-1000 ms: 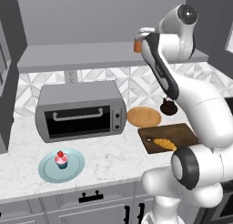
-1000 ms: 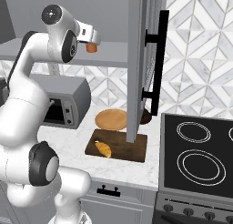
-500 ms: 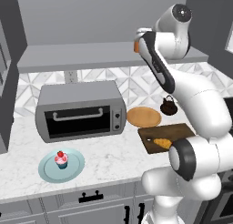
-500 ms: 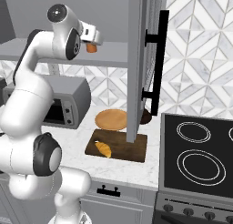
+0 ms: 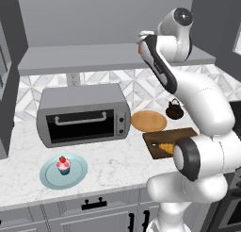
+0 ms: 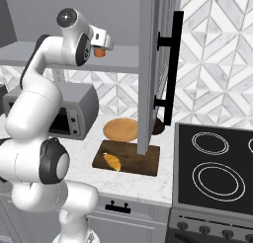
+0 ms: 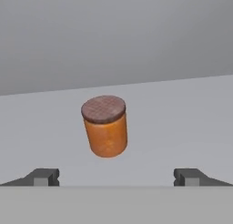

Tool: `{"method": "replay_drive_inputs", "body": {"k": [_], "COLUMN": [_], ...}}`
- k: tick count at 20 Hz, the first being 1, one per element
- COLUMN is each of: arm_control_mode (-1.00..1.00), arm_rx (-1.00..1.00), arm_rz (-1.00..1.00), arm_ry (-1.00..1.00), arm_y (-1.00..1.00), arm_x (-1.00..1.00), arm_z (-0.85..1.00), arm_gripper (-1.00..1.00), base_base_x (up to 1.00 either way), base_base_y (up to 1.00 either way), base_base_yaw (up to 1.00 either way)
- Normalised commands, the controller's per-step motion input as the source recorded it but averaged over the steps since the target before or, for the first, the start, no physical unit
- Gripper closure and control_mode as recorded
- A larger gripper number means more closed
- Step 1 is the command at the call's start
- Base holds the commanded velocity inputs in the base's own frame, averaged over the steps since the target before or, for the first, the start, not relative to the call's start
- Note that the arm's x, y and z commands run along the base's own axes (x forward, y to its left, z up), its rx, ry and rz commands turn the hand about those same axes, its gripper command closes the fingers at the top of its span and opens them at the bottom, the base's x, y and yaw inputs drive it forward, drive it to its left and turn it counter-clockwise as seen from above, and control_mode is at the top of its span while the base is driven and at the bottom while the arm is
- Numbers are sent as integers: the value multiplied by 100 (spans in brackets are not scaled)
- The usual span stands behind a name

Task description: From the different types of pastries on the counter, select a croissant and place it on the cutting board. Then retrieve a jar of jam from the cabinet and place it alongside the croissant on the cutting board.

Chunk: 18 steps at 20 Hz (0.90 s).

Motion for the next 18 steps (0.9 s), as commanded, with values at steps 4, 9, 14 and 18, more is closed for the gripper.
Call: {"method": "replay_drive_inputs", "body": {"k": [4,9,14,18], "arm_control_mode": [-100,-100,-100,-100], "arm_rx": [0,0,0,0], "arm_rz": [0,0,0,0], "arm_ry": [0,0,0,0], "arm_y": [5,17,4,0], "arm_x": [31,16,15,26], "arm_z": [0,0,-3,-7], "arm_gripper": [-100,-100,-100,-100], "base_base_x": [0,0,0,0], "base_base_y": [0,0,0,0], "base_base_yaw": [0,0,0,0]}}
